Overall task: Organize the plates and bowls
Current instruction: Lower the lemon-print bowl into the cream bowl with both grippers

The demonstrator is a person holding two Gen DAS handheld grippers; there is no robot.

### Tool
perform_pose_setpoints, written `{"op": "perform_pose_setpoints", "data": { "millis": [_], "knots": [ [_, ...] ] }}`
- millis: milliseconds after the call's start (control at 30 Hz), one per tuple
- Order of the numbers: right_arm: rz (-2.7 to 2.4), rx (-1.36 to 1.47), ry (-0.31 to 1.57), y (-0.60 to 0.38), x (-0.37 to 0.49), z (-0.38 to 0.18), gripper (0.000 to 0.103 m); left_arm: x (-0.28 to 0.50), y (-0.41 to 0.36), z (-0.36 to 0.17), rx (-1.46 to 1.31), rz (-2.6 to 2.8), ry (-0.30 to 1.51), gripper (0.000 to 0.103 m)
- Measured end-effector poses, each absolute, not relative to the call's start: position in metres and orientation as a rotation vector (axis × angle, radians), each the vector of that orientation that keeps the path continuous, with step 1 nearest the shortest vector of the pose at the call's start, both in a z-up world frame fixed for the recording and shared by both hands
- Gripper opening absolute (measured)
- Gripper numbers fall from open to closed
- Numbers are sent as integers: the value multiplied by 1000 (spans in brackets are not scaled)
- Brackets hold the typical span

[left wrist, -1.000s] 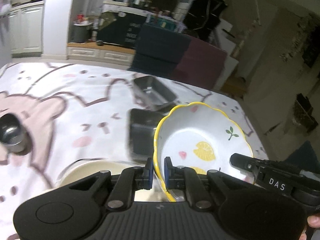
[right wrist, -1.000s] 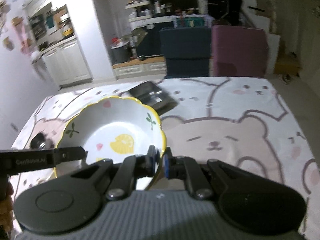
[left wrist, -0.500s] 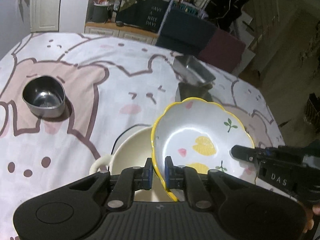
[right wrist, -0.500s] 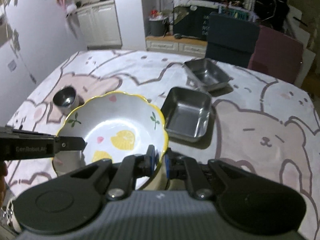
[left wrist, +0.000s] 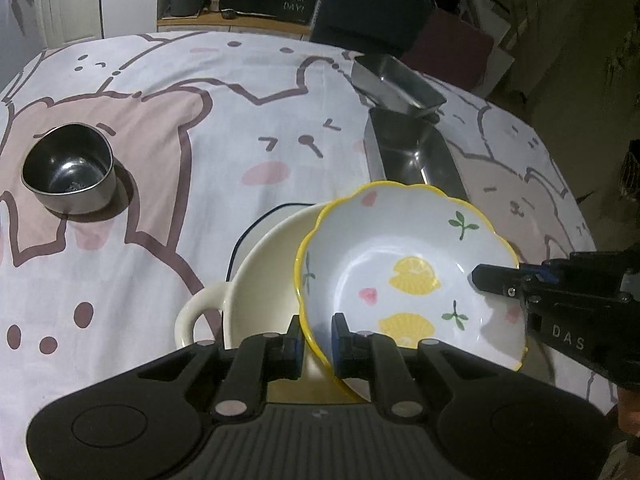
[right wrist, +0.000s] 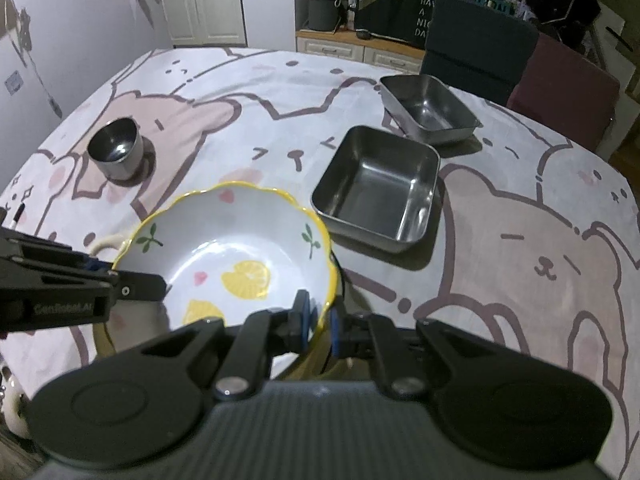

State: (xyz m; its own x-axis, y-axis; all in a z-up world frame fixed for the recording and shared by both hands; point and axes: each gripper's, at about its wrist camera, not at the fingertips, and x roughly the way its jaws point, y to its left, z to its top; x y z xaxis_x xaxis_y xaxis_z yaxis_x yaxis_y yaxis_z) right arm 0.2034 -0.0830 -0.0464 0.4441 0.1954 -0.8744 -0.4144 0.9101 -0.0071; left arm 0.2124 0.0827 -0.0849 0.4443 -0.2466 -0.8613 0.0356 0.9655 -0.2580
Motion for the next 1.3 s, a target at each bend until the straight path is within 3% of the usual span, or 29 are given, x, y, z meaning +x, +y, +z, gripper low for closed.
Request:
{"op": "perform_pose_setpoints", "data": {
  "millis": [433, 1300],
  "knots": [
    [394, -319, 1073, -67, 202, -55, 12, 215, 79, -99, -148, -188, 1163, 22],
    [408, -331, 1073, -66, 202, -57, 11, 218, 88, -96, -163, -158, 1152, 21]
  ]
}}
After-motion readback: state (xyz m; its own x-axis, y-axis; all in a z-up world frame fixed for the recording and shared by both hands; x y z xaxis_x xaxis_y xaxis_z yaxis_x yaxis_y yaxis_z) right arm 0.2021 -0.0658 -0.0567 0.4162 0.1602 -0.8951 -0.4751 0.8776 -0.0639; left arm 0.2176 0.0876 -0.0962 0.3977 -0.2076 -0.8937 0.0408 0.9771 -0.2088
